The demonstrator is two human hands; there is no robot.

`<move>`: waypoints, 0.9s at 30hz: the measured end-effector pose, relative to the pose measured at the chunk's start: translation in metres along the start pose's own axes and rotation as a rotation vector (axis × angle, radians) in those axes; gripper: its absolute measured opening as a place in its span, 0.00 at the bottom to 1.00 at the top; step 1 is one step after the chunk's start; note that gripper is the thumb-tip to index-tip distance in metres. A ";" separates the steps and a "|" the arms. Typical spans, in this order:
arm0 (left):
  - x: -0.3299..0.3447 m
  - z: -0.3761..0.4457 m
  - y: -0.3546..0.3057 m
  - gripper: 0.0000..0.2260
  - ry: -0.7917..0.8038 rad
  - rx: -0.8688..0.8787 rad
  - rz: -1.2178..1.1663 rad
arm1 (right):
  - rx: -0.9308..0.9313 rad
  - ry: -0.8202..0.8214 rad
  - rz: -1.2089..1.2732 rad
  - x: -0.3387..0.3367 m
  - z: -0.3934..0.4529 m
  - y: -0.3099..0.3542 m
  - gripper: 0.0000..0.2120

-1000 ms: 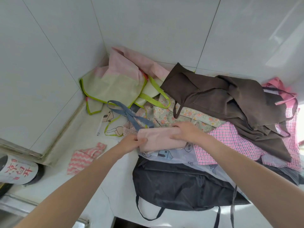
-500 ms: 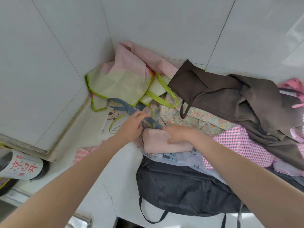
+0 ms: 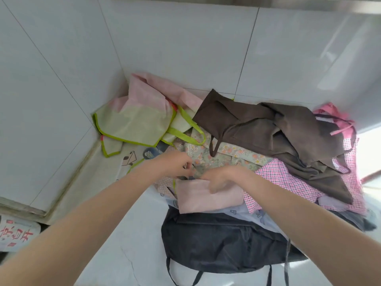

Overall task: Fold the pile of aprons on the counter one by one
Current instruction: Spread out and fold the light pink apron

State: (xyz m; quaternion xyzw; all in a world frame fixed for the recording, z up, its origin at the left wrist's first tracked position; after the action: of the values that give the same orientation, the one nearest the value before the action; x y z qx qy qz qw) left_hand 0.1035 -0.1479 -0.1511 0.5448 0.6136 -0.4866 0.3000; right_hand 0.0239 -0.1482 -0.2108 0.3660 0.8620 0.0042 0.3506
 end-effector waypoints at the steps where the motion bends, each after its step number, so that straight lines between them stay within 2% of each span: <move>1: -0.011 -0.002 -0.005 0.10 -0.051 0.002 -0.001 | 0.022 -0.036 0.128 -0.007 -0.007 -0.007 0.13; 5: -0.052 -0.012 -0.014 0.15 -0.235 -0.004 -0.093 | 0.080 -0.286 0.761 -0.046 -0.036 -0.036 0.12; 8: -0.065 -0.023 -0.006 0.17 -0.237 -0.080 -0.409 | 0.106 -0.563 1.001 -0.082 -0.064 -0.058 0.14; 10: -0.061 -0.030 -0.004 0.17 -0.148 -0.112 -0.632 | 0.072 -0.656 1.097 -0.102 -0.082 -0.063 0.15; 13: -0.062 -0.041 -0.007 0.11 -0.025 -0.107 -0.935 | -0.020 -0.682 1.019 -0.127 -0.112 -0.051 0.14; 16: -0.088 -0.050 -0.008 0.23 0.002 -0.057 -1.381 | -0.129 -0.587 0.875 -0.145 -0.147 -0.024 0.11; 18: -0.117 -0.054 -0.019 0.26 -0.014 0.067 -1.527 | -0.145 -0.511 0.683 -0.152 -0.165 -0.003 0.10; 20: -0.139 -0.058 -0.036 0.27 -0.022 0.175 -1.452 | -0.094 -0.466 0.388 -0.157 -0.177 0.014 0.16; 22: -0.152 -0.057 -0.048 0.32 -0.053 0.153 -1.229 | -0.010 -0.455 0.122 -0.164 -0.184 0.024 0.19; 25: -0.161 -0.050 -0.056 0.29 -0.130 0.050 -0.702 | 0.030 -0.504 -0.018 -0.174 -0.193 0.033 0.17; 27: -0.167 -0.045 -0.059 0.28 -0.158 0.011 -0.549 | 0.060 -0.590 -0.035 -0.181 -0.200 0.032 0.16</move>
State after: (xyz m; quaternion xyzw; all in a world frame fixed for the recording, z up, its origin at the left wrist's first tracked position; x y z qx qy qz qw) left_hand 0.0920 -0.1651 0.0300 0.3204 0.7102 -0.5937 0.2010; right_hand 0.0106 -0.1903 0.0572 0.3465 0.7287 -0.1338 0.5753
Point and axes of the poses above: each hand's wrist, its own z-axis towards the middle knuckle, its own x-axis out of the palm, y = z × x, the point moved 9 cm from there along z, towards the middle knuckle, and after that the axes turned 3 degrees about -y, right-handed, at the moved point
